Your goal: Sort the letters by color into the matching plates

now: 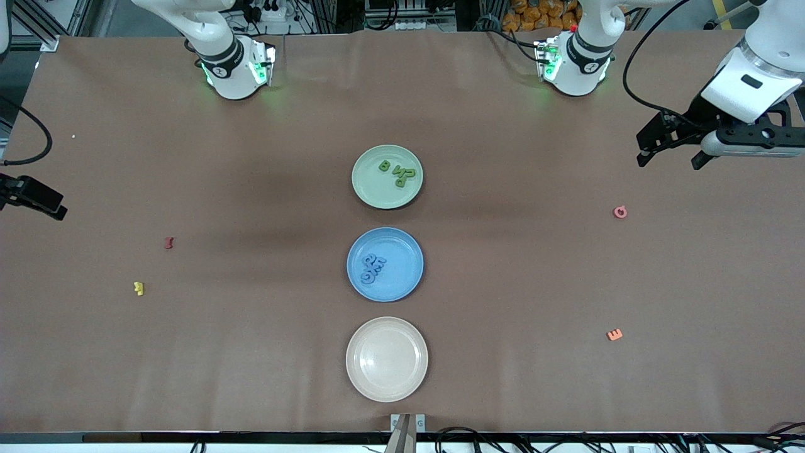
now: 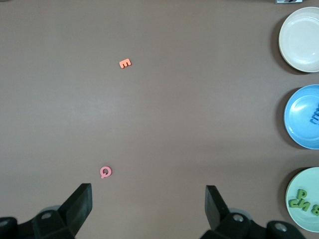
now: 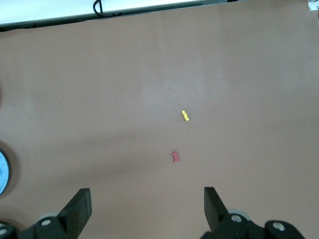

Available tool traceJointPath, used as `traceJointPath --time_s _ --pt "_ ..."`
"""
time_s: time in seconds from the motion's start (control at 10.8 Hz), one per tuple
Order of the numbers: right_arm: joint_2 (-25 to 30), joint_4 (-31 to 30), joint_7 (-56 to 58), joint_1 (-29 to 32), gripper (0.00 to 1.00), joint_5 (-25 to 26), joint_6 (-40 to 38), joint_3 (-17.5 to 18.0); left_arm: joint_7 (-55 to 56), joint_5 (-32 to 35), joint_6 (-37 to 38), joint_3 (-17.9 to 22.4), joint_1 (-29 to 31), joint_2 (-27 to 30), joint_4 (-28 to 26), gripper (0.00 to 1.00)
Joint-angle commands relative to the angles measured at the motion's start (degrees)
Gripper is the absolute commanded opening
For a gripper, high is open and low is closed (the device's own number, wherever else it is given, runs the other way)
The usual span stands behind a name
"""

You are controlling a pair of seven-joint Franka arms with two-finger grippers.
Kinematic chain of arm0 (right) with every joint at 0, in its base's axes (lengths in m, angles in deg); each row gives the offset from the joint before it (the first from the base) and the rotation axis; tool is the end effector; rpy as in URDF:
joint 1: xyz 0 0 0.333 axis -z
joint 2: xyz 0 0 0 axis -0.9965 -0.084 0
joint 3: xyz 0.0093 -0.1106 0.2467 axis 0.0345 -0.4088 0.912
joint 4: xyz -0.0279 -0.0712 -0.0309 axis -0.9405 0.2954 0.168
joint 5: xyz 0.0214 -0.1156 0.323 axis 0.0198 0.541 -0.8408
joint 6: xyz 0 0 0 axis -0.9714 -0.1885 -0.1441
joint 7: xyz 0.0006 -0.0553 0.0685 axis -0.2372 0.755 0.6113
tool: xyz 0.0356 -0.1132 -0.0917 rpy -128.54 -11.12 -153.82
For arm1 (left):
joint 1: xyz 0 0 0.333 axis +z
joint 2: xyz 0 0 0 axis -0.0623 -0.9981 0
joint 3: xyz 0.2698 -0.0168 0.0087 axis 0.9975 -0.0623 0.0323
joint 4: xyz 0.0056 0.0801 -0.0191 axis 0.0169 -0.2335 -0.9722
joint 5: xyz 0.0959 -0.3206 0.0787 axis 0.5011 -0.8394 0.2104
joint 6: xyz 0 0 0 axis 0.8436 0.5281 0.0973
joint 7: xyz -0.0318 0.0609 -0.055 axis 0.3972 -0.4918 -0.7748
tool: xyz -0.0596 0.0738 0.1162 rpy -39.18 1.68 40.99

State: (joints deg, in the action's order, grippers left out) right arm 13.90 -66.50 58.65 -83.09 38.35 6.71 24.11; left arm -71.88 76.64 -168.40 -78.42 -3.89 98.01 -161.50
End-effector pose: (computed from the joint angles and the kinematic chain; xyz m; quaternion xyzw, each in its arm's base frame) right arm 0.5551 -0.0334 0.5477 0.9953 -0.0788 0.0400 0.0407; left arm 0.4796 -0.0828 0.5294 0.9963 -0.0208 0.0800 0.0223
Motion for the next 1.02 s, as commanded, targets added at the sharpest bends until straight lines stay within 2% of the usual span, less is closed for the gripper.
traceJointPath --time_s 0.0,0.19,0.46,0.93 --pt "5.5 -5.3 -0.9 0.5 1.0 -3.1 0.1 0.2 -1.0 2.0 8.0 0.2 -0.3 -6.3 10.0 1.0" --pt "7.5 -7.7 -0.9 0.5 1.0 -3.3 0.4 0.1 -1.0 2.2 8.3 -0.3 -0.3 -6.3 10.2 1.0" --pt "7.0 -7.5 -0.9 0.3 1.0 -3.2 0.2 0.1 -1.0 2.2 8.7 -0.5 -0.5 -7.7 10.3 1.0" --pt "6.9 -7.8 -0.9 0.4 1.0 -3.2 0.5 0.1 -3.0 4.0 9.7 -1.5 1.0 -7.8 14.5 1.0"
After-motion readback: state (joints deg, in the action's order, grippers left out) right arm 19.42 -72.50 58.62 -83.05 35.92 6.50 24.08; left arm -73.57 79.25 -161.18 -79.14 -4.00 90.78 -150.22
